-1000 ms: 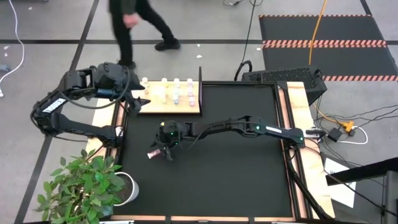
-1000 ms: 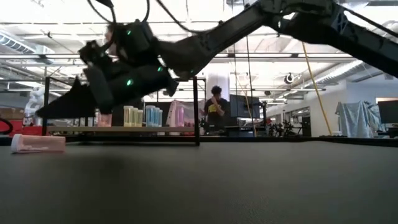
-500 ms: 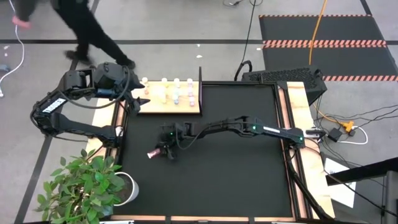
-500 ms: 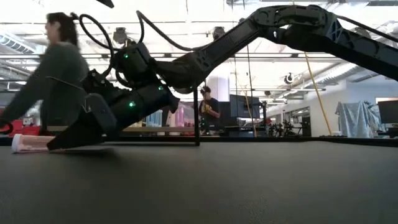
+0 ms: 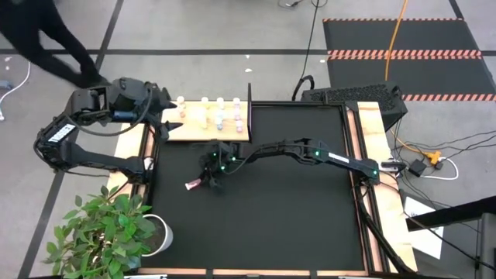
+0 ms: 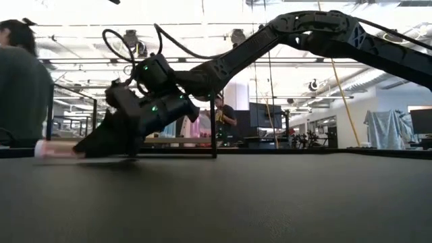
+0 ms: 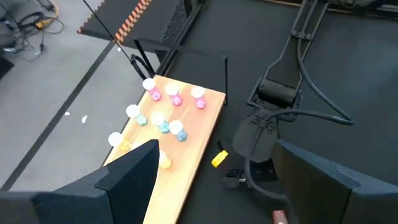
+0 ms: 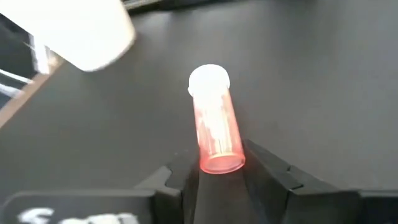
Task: Pick and place medicine bottles onto shelf by color
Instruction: Put the pink pill bottle on the shelf aligned with the other pink pill bottles
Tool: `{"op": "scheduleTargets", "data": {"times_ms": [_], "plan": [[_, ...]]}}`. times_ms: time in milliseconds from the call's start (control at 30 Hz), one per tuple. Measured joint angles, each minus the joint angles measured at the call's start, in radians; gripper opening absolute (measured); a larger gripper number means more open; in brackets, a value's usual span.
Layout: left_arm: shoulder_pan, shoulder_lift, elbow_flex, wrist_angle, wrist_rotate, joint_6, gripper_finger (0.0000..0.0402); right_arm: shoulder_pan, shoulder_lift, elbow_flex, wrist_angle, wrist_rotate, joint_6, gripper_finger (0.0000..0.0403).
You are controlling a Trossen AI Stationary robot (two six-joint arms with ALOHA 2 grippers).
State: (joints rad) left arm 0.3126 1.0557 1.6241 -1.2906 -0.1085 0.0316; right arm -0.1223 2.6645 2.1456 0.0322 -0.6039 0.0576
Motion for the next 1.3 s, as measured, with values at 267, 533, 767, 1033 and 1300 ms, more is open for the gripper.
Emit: {"op": "scheduleTargets", "data": {"times_ms": [267,533,767,1033,1300], "plan": [[0.000,-0.069,0.001,0.014,-0.055,0.024,0.0312,-0.028,-0.157,-0.001,0.002,-0.200,0.097,0.0096],[-0.008,-0.117,0.036,0.162,-0.021,0.096,0.0312,-0.077,-0.394,0.000,0.005,-0.240,0.139,0.0102],[-0.056,-0.121,0.036,0.378,0.106,0.246,0.0312,-0.166,-0.530,0.000,0.009,-0.272,0.202,0.0099],[-0.102,-0.049,0.036,0.549,0.269,0.247,0.0312,-0.233,-0.579,-0.001,0.195,-0.424,0.393,0.0101],[-0.145,0.032,0.036,0.574,0.253,0.327,0.0312,-0.245,-0.581,0.000,0.583,-0.451,0.719,0.0102]]}}
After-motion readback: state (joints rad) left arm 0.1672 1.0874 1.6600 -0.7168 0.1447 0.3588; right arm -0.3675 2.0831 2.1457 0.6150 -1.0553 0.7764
